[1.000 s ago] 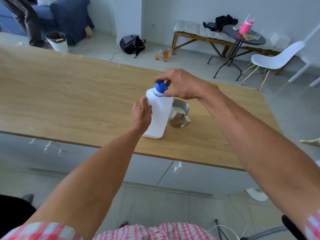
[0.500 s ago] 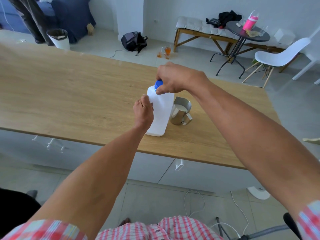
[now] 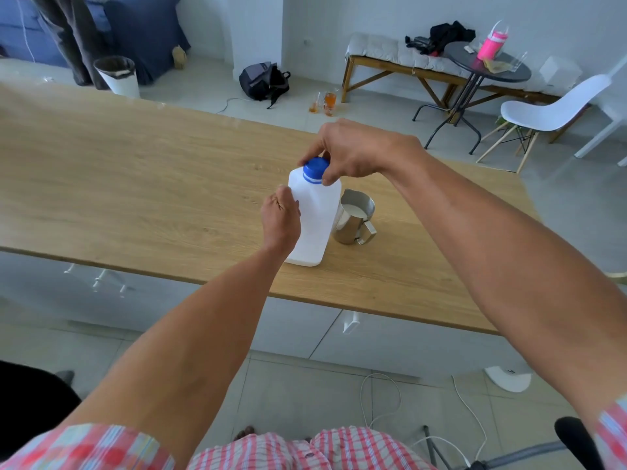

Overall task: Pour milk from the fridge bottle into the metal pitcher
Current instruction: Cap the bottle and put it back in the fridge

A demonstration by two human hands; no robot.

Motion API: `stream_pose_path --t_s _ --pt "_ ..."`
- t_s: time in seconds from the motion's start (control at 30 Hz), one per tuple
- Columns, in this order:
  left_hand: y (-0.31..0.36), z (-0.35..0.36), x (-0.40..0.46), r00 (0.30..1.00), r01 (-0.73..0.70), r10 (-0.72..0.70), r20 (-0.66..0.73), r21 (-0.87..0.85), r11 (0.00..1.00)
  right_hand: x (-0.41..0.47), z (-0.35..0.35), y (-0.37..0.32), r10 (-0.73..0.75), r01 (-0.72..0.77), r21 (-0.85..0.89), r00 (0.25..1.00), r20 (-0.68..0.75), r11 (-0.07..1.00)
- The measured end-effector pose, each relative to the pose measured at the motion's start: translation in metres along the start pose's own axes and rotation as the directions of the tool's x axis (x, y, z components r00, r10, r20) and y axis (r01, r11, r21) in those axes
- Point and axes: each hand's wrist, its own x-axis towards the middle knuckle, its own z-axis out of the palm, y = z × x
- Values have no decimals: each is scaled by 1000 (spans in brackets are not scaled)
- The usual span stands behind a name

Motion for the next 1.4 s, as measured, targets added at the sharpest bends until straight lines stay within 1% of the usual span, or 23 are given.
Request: stream_pose_path --t_s 0.07,0.17,0.23,0.27,0.3,0.4,0.47,0.57,0.67,0.77,0.97,1.13,1.27,1.33,1.37,1.4 --pt "1 1 -2 1000 -7 7 -5 -4 1000 1 2 -2 41 -42 -23 998 -44 999" --pt "1 2 -1 1000 11 -11 -19 -22 1000 3 13 -11 165 -179 -67 970 -180 981" --pt "1 2 -1 1000 10 -11 -18 -28 1000 1 20 -17 174 -212 -131 952 -250 969" --pt "1 3 -1 1000 7 -7 -19 -26 1000 0 22 -16 167 -210 -148 952 -258 966" --pt "2 3 -2 1000 4 -4 -22 -16 1000 0 23 -13 167 -201 -130 957 -237 971" --pt "1 3 -1 1000 6 -6 -26 -20 1000 -3 19 2 100 -97 43 992 -75 994" --pt "1 3 -1 1000 4 -5 -28 -18 1000 -5 19 7 44 -42 56 998 -46 998" --pt "-1 4 -1 999 -1 1 -44 -16 1000 -3 26 5 83 -83 4 992 -93 997" --pt "-1 5 -1 998 -8 7 -61 -23 1000 -7 33 -5 136 -146 -39 974 -181 989" --pt "-1 6 -1 997 -15 14 -80 -17 1000 -11 40 -11 131 -150 -55 957 -260 987" --pt "-5 12 1 991 11 -7 -130 26 1000 -12 41 -24 131 -163 -70 936 -325 984" --pt "-7 14 0 988 31 -29 -152 14 999 -10 46 -23 178 -190 -1 920 -350 982" --pt "-5 14 -3 990 15 -13 -141 11 1000 -12 49 -14 223 -216 60 910 -348 975" --pt "-4 13 -5 991 30 -29 -131 7 1000 -14 56 -9 232 -218 79 896 -380 973" --pt "-3 12 -5 992 38 -36 -121 6 999 -16 62 -5 241 -211 116 880 -409 970" --pt "-2 12 -6 993 43 -41 -112 13 999 -18 70 -2 264 -198 189 856 -444 962"
